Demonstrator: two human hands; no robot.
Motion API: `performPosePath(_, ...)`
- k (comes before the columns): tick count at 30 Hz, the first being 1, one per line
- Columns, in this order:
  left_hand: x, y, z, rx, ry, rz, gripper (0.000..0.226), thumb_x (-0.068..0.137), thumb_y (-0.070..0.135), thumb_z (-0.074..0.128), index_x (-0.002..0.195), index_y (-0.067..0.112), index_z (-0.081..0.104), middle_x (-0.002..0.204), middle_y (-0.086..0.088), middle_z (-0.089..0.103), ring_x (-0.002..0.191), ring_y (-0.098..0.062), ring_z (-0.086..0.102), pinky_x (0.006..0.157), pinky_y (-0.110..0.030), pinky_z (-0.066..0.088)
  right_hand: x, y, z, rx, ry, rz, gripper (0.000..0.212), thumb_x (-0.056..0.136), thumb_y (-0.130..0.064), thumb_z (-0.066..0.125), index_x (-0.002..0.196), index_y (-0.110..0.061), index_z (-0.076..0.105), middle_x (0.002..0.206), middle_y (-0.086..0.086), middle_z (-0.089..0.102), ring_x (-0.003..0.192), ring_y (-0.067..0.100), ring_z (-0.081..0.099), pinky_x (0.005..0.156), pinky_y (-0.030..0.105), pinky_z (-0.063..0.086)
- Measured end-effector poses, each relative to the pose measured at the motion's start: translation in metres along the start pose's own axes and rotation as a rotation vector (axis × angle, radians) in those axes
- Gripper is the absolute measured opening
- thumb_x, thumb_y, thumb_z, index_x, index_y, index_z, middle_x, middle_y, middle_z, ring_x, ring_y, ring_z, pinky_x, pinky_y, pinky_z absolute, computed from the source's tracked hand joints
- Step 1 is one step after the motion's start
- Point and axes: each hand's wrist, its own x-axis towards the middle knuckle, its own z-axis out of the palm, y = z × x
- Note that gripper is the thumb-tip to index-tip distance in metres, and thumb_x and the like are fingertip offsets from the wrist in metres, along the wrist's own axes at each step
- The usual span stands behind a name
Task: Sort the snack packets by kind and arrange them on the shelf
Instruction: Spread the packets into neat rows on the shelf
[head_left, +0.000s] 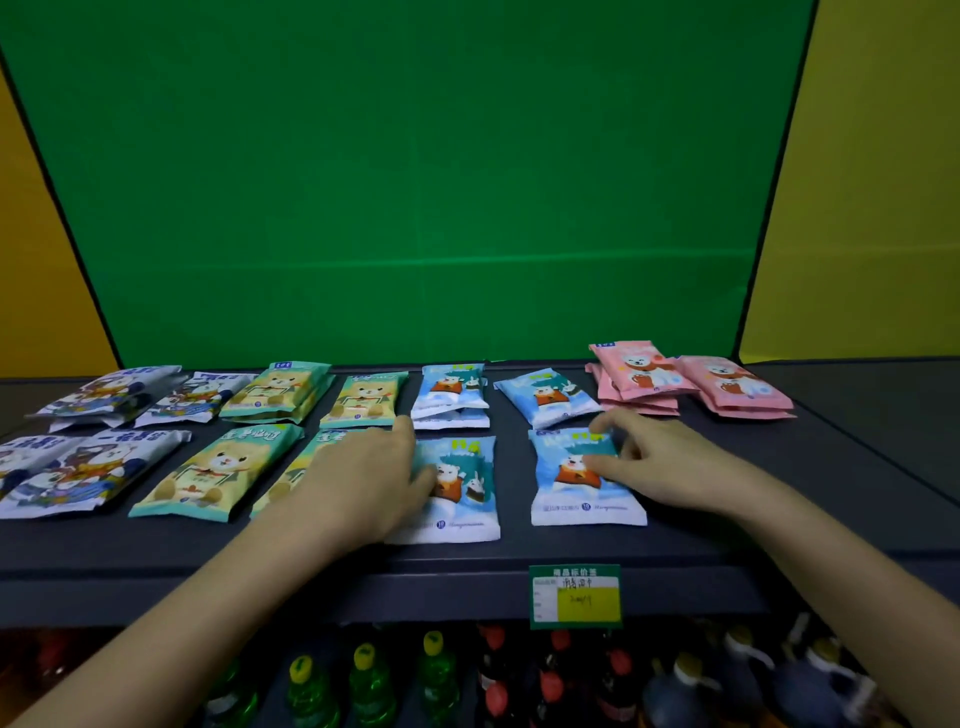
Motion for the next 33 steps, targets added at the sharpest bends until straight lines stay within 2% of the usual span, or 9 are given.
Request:
performPosePath(3, -0.001, 0.002, 0.000, 0.100, 0.106, 0.063, 0.040, 0.096, 0.046, 0.031, 0.118, 0.013, 0.040, 0.123, -0.009, 0.052, 0.115, -0.026, 0.047, 0.086, -0.035, 0.040, -0.004, 0.004, -0.001, -0.125, 0.002, -0.027, 0.060, 0.085, -0.063, 0.044, 0.135, -0.030, 0.041, 0.109, -0.011, 0.051, 0.107, 0.013, 0.048, 0.085, 0.027, 0.040)
performPosePath(6, -0.003, -0.002, 0.010, 0.023, -0.034, 0.222, 0.058, 0.097, 0.048, 0.025, 0.146, 0.018, 0.022, 0.150, -0.004, 0.028, 0.138, -0.020, 0.025, 0.113, -0.032, 0.026, -0.009, 0.008, 0.006, -0.049, -0.007, -0.122, 0.069, 0.085, -0.063, 0.041, 0.145, -0.031, 0.029, 0.153, -0.009, 0.024, 0.139, 0.013, 0.026, 0.112, 0.031, 0.024)
performPosePath(9, -0.007, -0.005, 0.024, -0.064, -0.153, 0.263, 0.060, 0.097, 0.050, 0.017, 0.150, 0.028, 0.000, 0.160, 0.004, -0.003, 0.147, -0.011, -0.001, 0.120, -0.030, 0.008, -0.013, 0.008, 0.014, -0.020, -0.098, -0.185, 0.072, 0.083, -0.067, 0.034, 0.147, -0.036, 0.020, 0.158, -0.015, 0.009, 0.144, 0.007, 0.012, 0.118, 0.030, 0.013)
performPosePath(12, -0.003, -0.005, 0.029, -0.085, -0.130, 0.260, 0.059, 0.097, 0.051, 0.015, 0.149, 0.030, -0.004, 0.158, 0.006, -0.010, 0.146, -0.009, -0.007, 0.120, -0.030, 0.005, -0.013, 0.005, 0.018, -0.039, -0.113, -0.202, 0.077, 0.079, -0.071, 0.028, 0.147, -0.036, 0.019, 0.157, -0.017, 0.008, 0.145, 0.006, 0.008, 0.119, 0.034, 0.013)
performPosePath(15, 0.003, -0.006, 0.022, -0.061, -0.106, 0.290, 0.058, 0.097, 0.050, 0.017, 0.150, 0.028, 0.003, 0.159, 0.005, -0.001, 0.146, -0.009, 0.002, 0.116, -0.023, 0.003, -0.002, -0.001, 0.011, -0.089, -0.055, -0.218, 0.060, 0.091, -0.057, 0.035, 0.142, -0.026, 0.038, 0.153, -0.005, 0.029, 0.141, 0.015, 0.022, 0.111, 0.031, 0.021)
performPosePath(17, 0.005, -0.012, 0.016, -0.087, -0.049, 0.300, 0.056, 0.098, 0.048, 0.021, 0.149, 0.025, 0.019, 0.158, 0.006, 0.015, 0.144, -0.008, 0.014, 0.113, -0.019, 0.009, 0.012, -0.005, 0.003, -0.057, 0.019, -0.267, 0.046, 0.095, -0.043, 0.040, 0.133, -0.019, 0.051, 0.143, 0.001, 0.044, 0.133, 0.018, 0.036, 0.103, 0.027, 0.027)
performPosePath(21, 0.001, -0.037, 0.009, -0.175, 0.142, 0.219, 0.042, 0.098, 0.040, 0.032, 0.132, 0.021, 0.048, 0.139, 0.006, 0.046, 0.128, -0.012, 0.041, 0.106, -0.027, 0.031, 0.048, -0.006, -0.007, -0.118, 0.142, -0.298, 0.038, 0.097, -0.025, 0.045, 0.134, -0.019, 0.049, 0.143, 0.001, 0.046, 0.131, 0.017, 0.040, 0.103, 0.024, 0.028)
performPosePath(26, -0.009, -0.060, 0.016, -0.300, 0.308, 0.105, 0.027, 0.095, 0.035, 0.044, 0.112, 0.023, 0.061, 0.116, 0.006, 0.063, 0.106, -0.015, 0.056, 0.084, -0.032, 0.045, 0.074, -0.006, 0.001, -0.205, 0.029, -0.219, 0.043, 0.094, -0.030, 0.050, 0.136, -0.020, 0.048, 0.146, 0.000, 0.044, 0.132, 0.018, 0.041, 0.103, 0.024, 0.031)
performPosePath(33, 0.015, -0.066, 0.007, -0.220, 0.409, 0.212, 0.023, 0.095, 0.035, 0.043, 0.105, 0.024, 0.061, 0.107, 0.008, 0.065, 0.099, -0.014, 0.059, 0.074, -0.029, 0.044, 0.082, -0.020, 0.010, -0.200, 0.116, -0.163, 0.038, 0.092, -0.030, 0.055, 0.128, -0.022, 0.056, 0.136, 0.002, 0.055, 0.123, 0.021, 0.050, 0.101, 0.032, 0.040)
